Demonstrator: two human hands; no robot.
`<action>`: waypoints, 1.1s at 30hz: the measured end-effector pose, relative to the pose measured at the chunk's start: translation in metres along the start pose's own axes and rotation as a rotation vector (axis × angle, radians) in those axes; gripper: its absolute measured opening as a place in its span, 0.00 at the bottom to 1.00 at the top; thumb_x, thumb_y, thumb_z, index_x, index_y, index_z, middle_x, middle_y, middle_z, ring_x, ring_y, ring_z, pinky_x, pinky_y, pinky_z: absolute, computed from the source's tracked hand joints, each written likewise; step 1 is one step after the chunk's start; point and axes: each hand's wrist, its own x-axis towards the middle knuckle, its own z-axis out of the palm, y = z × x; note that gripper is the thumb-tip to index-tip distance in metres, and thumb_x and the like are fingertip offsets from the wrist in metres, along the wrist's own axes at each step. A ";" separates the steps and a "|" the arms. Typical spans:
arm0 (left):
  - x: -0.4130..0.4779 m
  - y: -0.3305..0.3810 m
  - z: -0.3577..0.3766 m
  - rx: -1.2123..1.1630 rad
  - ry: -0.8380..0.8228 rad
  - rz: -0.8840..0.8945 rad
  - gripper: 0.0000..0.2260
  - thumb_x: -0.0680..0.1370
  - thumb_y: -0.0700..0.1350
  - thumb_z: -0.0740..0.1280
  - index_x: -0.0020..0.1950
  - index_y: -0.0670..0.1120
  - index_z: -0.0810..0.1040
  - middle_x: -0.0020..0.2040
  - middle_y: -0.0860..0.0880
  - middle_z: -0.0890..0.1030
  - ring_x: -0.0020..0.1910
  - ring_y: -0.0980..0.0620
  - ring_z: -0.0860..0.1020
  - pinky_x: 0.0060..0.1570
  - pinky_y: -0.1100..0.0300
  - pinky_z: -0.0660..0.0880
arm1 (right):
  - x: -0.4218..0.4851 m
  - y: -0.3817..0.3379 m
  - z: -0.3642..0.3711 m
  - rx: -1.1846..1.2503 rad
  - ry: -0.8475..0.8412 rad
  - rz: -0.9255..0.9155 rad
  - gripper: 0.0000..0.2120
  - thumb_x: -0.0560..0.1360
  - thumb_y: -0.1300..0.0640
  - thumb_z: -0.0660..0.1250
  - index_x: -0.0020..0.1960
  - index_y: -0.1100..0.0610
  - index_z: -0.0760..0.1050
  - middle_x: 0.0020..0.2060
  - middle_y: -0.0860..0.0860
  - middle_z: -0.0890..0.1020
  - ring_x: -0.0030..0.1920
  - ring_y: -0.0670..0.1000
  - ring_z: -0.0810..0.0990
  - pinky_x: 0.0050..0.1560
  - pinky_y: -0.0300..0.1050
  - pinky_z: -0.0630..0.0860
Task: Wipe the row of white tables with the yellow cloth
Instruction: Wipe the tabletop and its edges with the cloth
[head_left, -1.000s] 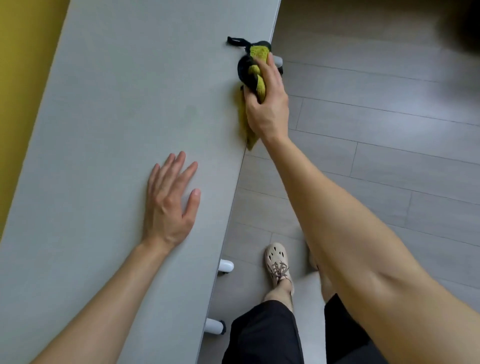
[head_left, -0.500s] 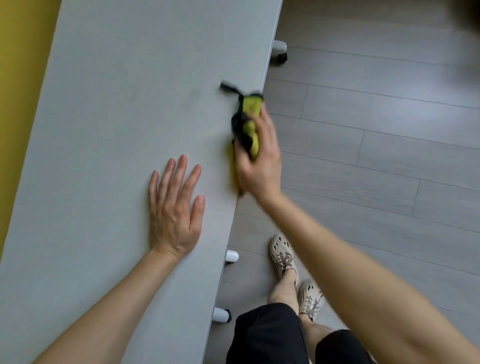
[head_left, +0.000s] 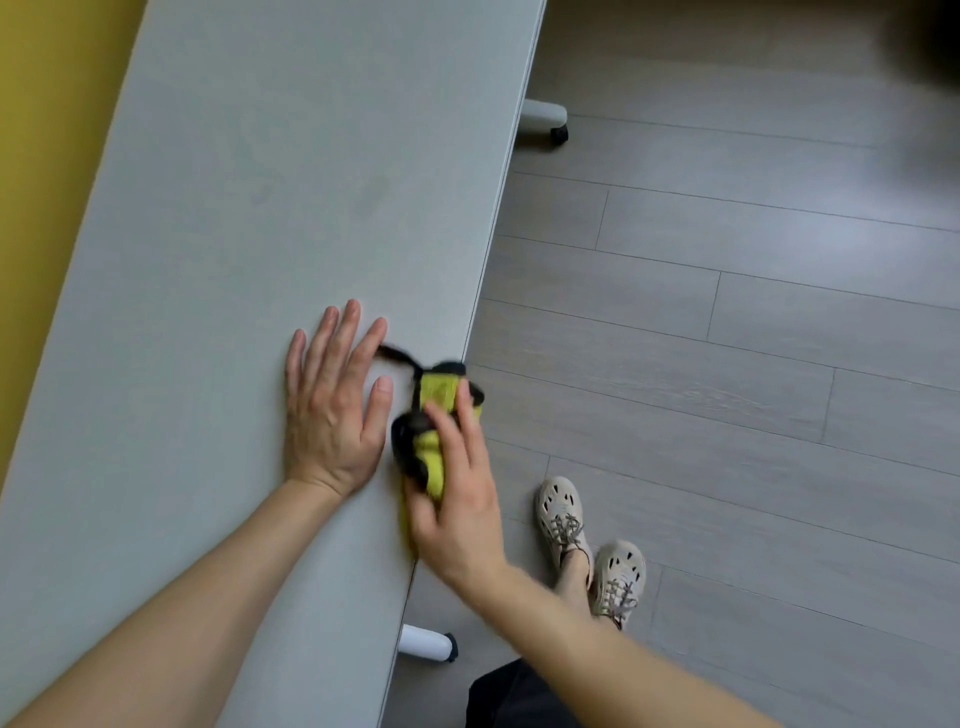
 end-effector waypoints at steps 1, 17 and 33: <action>0.000 0.000 0.000 0.000 -0.001 0.000 0.26 0.87 0.51 0.57 0.85 0.48 0.68 0.87 0.46 0.62 0.87 0.44 0.59 0.83 0.32 0.57 | 0.028 0.000 -0.003 0.009 0.048 0.010 0.38 0.73 0.71 0.71 0.82 0.56 0.69 0.88 0.51 0.57 0.86 0.52 0.60 0.79 0.63 0.69; 0.003 -0.004 0.001 -0.011 0.023 -0.002 0.26 0.86 0.52 0.57 0.85 0.50 0.69 0.87 0.48 0.63 0.87 0.46 0.60 0.84 0.35 0.56 | -0.034 0.006 0.011 0.029 -0.018 0.003 0.41 0.74 0.72 0.70 0.83 0.51 0.67 0.88 0.46 0.53 0.87 0.49 0.57 0.81 0.59 0.66; 0.004 0.002 -0.003 -0.013 0.015 -0.021 0.27 0.85 0.54 0.57 0.84 0.51 0.70 0.86 0.48 0.65 0.86 0.46 0.62 0.84 0.36 0.55 | -0.089 0.012 0.021 0.038 -0.047 -0.015 0.43 0.73 0.72 0.70 0.84 0.49 0.66 0.88 0.45 0.53 0.87 0.48 0.55 0.80 0.61 0.68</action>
